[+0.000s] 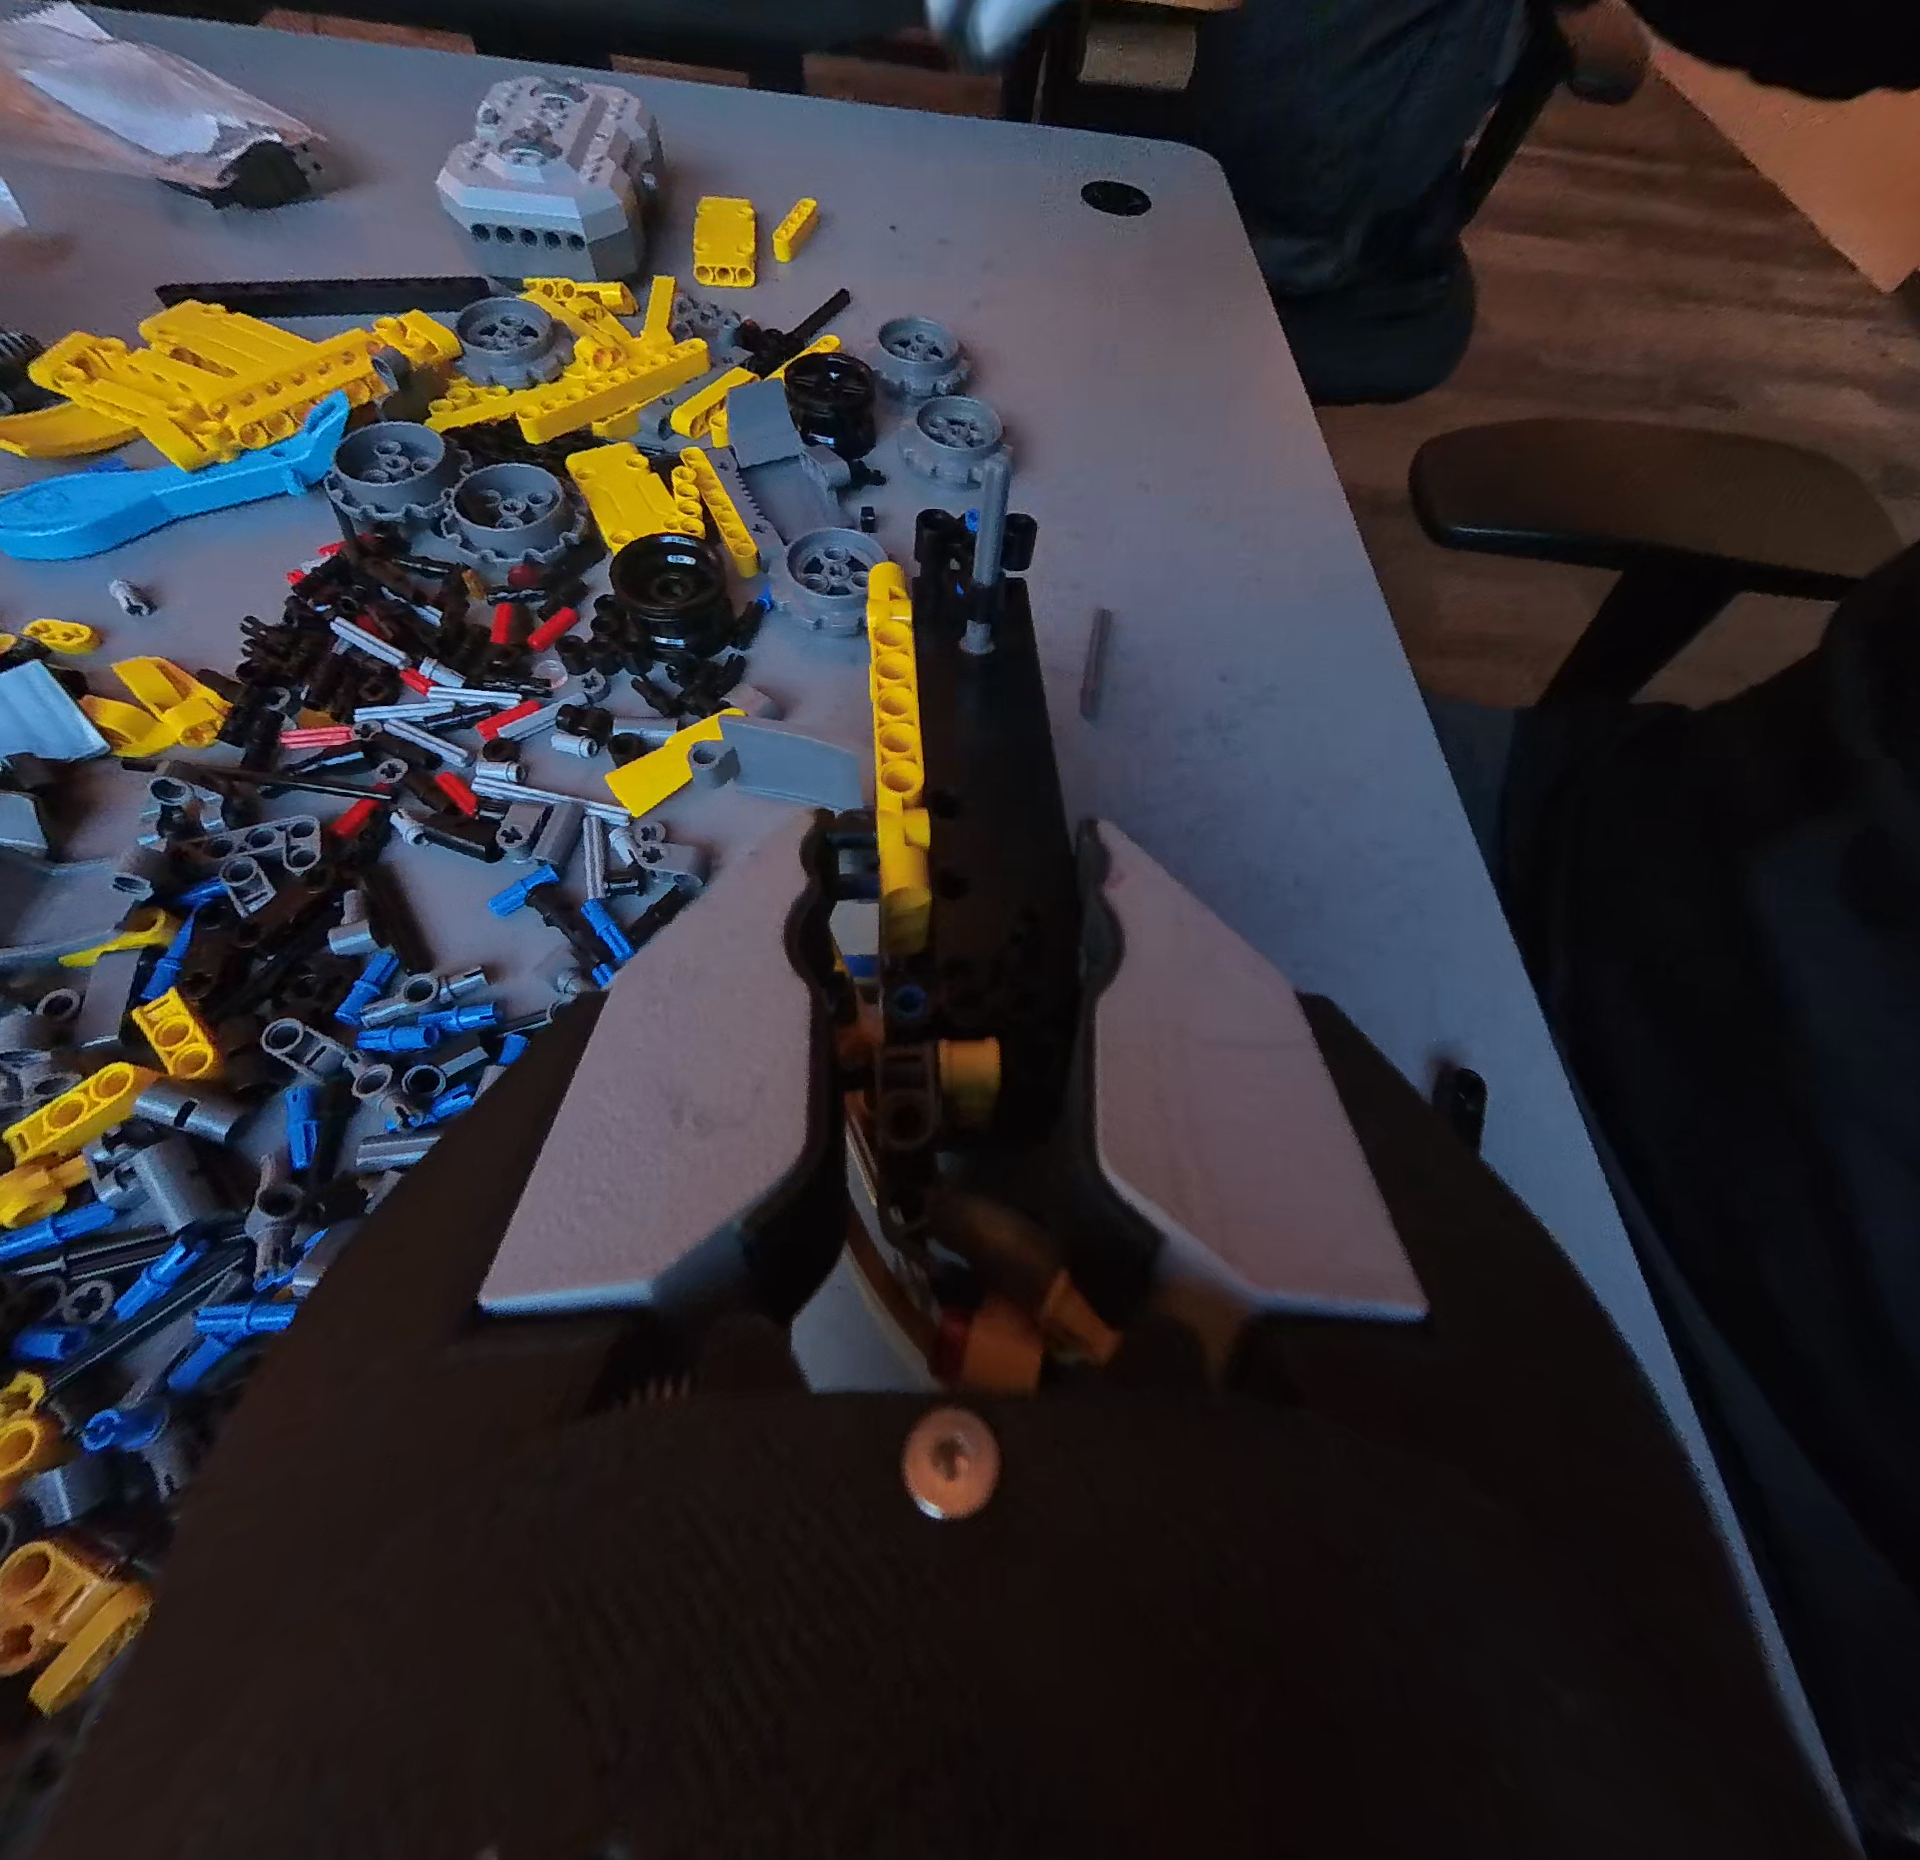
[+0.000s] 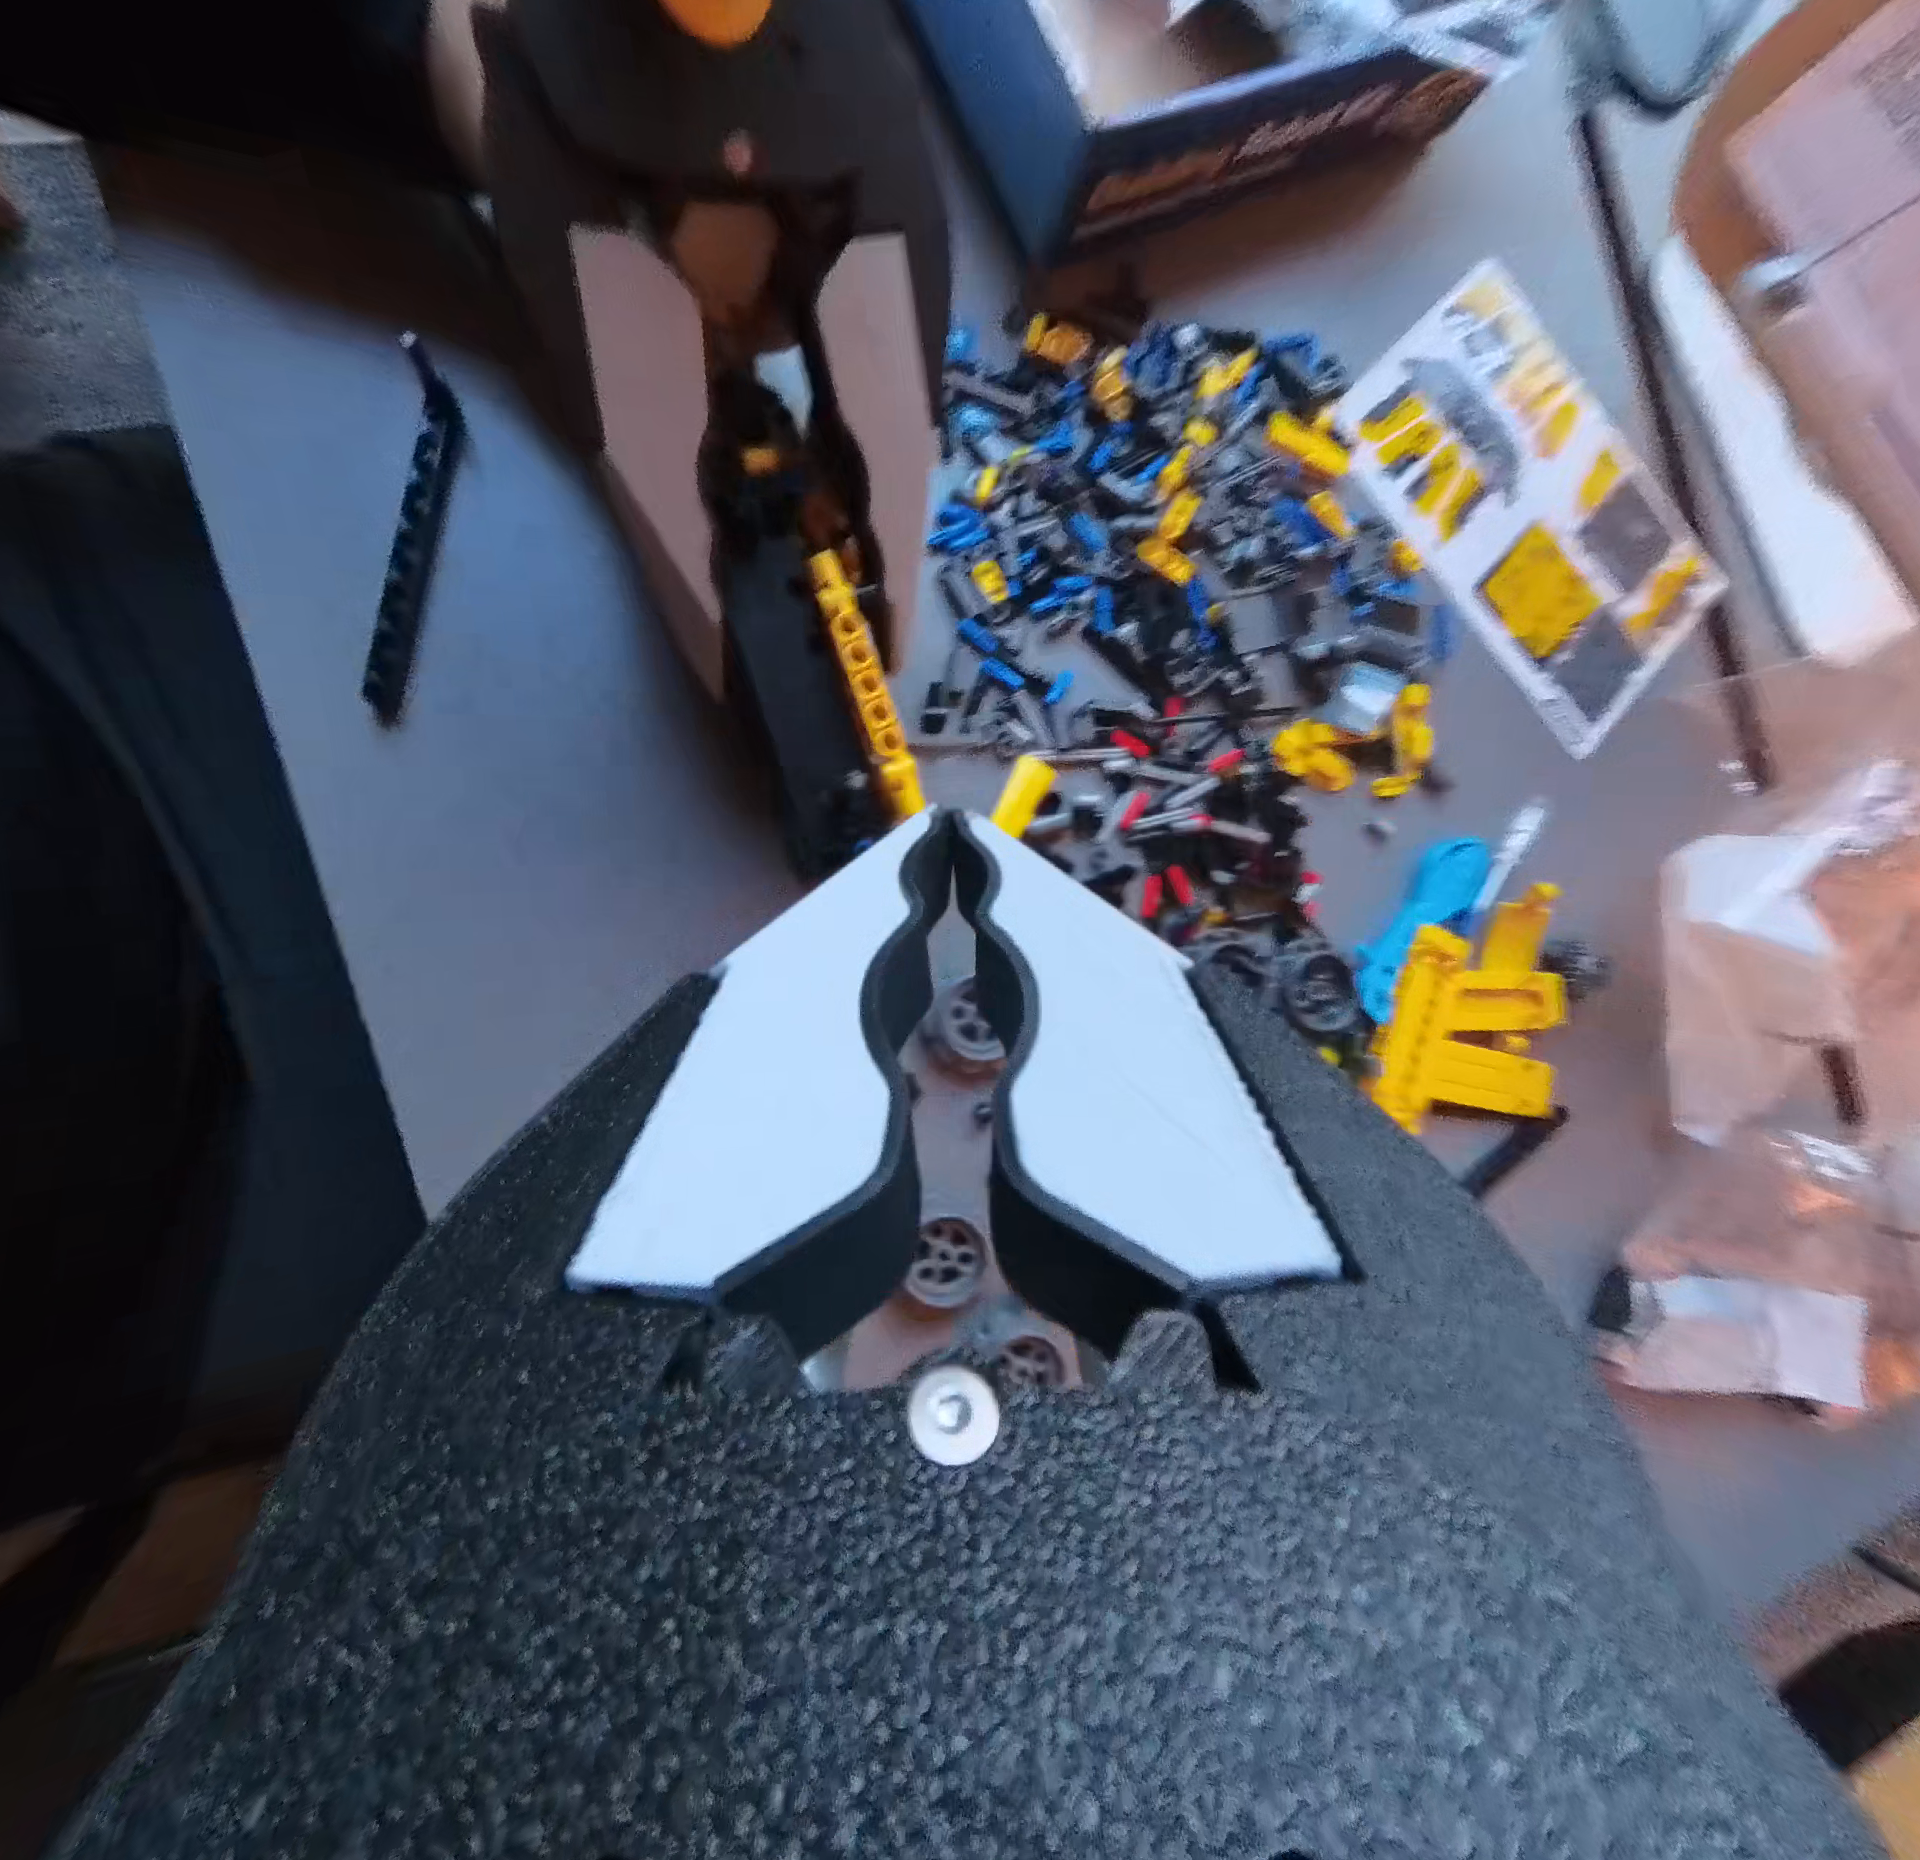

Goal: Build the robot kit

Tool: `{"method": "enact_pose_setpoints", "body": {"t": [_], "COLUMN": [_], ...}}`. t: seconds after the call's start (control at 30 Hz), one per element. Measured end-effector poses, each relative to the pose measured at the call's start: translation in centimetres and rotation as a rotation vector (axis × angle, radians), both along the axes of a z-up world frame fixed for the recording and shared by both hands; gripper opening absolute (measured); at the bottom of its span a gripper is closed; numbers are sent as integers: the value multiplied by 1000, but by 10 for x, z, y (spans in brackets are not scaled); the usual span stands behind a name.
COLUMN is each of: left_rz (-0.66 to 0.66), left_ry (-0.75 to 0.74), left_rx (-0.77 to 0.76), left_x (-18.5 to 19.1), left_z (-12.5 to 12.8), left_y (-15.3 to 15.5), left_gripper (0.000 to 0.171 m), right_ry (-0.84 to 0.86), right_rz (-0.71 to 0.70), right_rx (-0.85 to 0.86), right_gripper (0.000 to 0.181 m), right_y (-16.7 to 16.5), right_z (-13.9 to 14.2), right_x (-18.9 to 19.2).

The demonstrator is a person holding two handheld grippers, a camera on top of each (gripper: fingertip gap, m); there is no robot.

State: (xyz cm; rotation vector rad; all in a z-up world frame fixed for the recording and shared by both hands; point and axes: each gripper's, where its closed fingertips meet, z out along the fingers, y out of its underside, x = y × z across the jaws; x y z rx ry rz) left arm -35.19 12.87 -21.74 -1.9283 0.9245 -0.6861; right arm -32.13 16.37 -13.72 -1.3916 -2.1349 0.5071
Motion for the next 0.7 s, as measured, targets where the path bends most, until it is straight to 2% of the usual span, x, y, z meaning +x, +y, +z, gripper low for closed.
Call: {"method": "enact_pose_setpoints", "body": {"t": [0.1,0.17,0.37,0.5,0.53,0.6,0.63,0.67,0.7], "left_rz": [1,2,-7,-2,-2,3,1,3,9], "left_ry": [-9,-10,2,12,19,17,38,37,15], "left_rx": [-4,-4,10,5,7,2,12,16,4], "left_x": [0,0,0,0,0,0,-2,-3,-3], "left_z": [0,0,0,0,0,0,-1,-1,-1], "left_y": [0,0,-1,-1,-1,-1,-1,-1,-1], "left_gripper": [43,43,43,43,43,43,43,43,43], "right_ry": [-55,-58,-88,12,8,-114,-71,-84,-13], "right_rz": [5,13,17,38,44,30,16,-9,-8], "right_rx": [-8,-61,-35,-53,-53,-75,-115,-79,-44], "right_gripper": [0,0,0,0,0,1,0,0,0], "right_y": [-8,-16,-14,-19,-20,-18,-19,-11,-8], "right_z": [-43,-54,-55,-18,-20,-66,-64,-57,-38], "right_x": [3,2,6,-1,0,7,6,12,11]}}
